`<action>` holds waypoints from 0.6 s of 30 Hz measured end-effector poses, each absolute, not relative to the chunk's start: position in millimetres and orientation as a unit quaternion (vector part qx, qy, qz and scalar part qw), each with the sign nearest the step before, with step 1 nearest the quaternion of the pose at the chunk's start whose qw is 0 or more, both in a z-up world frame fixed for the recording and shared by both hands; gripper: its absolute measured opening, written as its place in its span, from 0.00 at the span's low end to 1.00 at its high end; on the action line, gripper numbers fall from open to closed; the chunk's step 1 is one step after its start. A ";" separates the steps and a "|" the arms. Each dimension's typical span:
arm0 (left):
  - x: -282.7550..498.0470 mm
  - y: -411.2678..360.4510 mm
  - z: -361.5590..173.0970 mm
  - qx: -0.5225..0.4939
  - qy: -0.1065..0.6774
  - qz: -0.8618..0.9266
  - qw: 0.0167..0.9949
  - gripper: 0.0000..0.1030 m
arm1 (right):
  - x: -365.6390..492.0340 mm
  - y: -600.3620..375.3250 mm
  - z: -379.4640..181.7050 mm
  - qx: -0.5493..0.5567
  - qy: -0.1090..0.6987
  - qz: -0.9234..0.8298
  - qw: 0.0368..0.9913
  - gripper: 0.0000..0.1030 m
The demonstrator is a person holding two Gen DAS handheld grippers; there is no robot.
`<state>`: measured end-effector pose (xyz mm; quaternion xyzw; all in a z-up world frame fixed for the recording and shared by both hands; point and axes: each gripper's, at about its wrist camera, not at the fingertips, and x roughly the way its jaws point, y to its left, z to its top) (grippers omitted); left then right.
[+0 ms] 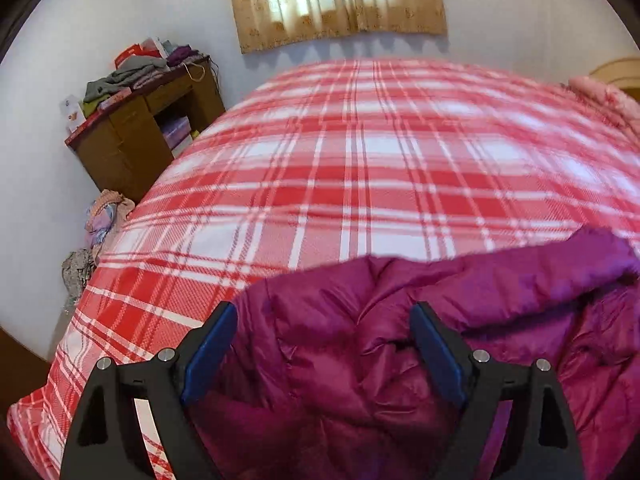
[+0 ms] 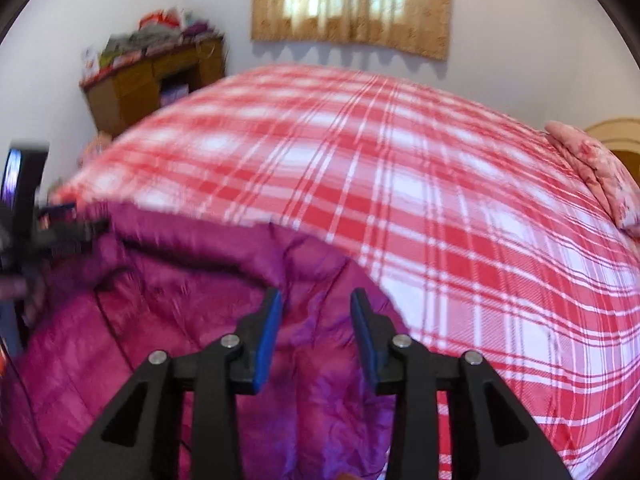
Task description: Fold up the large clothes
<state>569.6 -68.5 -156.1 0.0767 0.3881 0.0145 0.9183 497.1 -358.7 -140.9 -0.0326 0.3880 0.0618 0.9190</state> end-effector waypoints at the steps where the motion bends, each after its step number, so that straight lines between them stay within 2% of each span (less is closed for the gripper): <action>1: 568.4 -69.2 -148.2 0.067 0.377 0.012 0.924 0.86 | 502.1 -360.5 -133.5 -0.011 0.379 0.059 0.923 0.38; 7: 579.0 -95.3 -118.9 0.014 0.353 -0.041 0.934 0.86 | 541.6 -326.8 -136.1 0.042 0.365 0.069 0.928 0.38; 13: 585.7 -117.1 -169.9 0.014 0.400 -0.047 0.915 0.86 | 552.4 -299.1 -186.4 0.054 0.393 0.094 0.913 0.35; 15: 587.6 -117.8 -186.1 0.017 0.416 -0.041 0.908 0.86 | 549.8 -298.2 -198.6 0.044 0.402 0.091 0.910 0.29; 18: 591.6 -116.9 -194.3 0.011 0.423 -0.042 0.905 0.86 | 547.8 -302.8 -209.5 0.053 0.401 0.100 0.909 0.29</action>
